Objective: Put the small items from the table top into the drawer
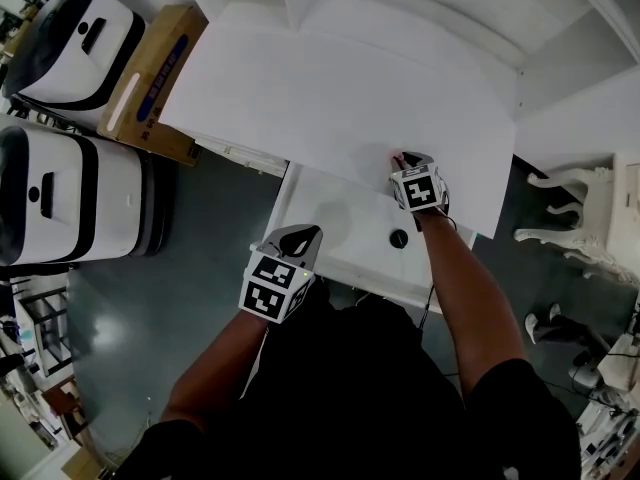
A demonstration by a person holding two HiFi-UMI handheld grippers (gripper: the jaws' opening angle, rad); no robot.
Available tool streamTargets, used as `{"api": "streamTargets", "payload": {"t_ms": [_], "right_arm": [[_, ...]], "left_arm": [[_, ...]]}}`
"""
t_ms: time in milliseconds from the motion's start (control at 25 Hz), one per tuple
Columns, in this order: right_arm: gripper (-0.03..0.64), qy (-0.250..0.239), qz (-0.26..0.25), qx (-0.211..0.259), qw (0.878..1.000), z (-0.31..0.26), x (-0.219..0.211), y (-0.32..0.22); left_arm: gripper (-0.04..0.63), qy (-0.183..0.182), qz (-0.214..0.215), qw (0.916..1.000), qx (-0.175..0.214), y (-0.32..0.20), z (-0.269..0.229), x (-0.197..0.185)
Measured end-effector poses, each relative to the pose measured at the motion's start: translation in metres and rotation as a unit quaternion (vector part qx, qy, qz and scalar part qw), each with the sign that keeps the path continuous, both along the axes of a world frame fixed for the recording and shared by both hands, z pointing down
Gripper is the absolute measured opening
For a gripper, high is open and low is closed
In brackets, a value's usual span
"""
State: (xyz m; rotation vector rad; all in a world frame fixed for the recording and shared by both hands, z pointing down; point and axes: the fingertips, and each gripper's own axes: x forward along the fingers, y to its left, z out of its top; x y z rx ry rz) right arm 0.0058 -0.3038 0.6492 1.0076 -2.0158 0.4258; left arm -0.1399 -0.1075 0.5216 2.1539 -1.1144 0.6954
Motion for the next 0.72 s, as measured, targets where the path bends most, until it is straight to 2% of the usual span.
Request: {"api": "streamTargets", "payload": {"t_ms": [200,720], "right_arm": [[0.059,0.004,0.009,-0.005,1.0,0.0,0.004,0.001],[0.057,-0.024,0.003,0.034,0.999,-0.045,0.014,0.022]], "left_arm": [[0.004,0.002,0.009,0.9999,0.004,-0.001,0.0,0.01],[0.003,0.002,0.019,0.9997,0.013,-0.005,-0.005,0.023]]}}
